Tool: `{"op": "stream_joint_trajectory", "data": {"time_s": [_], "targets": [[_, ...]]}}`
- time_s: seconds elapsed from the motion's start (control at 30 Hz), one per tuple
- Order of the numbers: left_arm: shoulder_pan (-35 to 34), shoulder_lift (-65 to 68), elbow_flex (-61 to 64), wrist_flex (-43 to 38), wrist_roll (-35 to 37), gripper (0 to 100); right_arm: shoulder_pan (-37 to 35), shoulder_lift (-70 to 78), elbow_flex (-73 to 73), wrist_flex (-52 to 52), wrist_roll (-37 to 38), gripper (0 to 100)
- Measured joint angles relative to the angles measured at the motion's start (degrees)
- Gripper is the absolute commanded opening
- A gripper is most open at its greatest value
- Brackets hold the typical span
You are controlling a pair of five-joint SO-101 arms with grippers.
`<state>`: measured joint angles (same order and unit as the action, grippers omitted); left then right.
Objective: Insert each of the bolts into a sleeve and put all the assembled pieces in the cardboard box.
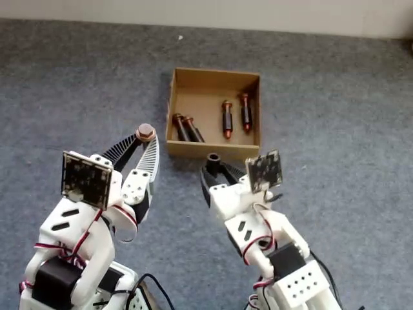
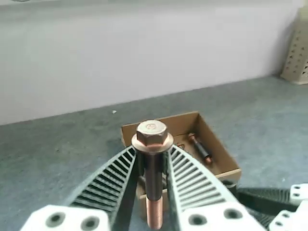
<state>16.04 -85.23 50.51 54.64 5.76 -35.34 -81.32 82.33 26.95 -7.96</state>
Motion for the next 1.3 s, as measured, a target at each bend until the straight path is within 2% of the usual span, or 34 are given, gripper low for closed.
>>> {"op": "stream_joint_trajectory", "data": {"time_s": [0.33,0.63,1.03,1.3], "targets": [[6.3,-0.4,1.2,-5.4,1.8,1,-5.8,-13.3,11.8,-9.0,7.1,0.5],[12.7,-0.3,14.2,-21.7,1.8,1,-7.3,-22.0,13.5,-12.4,12.2,0.5],[13.1,-0.3,12.6,-23.1,1.8,1,-8.5,-22.2,13.5,-12.8,14.2,0.5],[18.3,-0.3,9.8,-23.0,0.1,1,-9.5,-22.2,13.5,-12.8,14.2,0.5]]}}
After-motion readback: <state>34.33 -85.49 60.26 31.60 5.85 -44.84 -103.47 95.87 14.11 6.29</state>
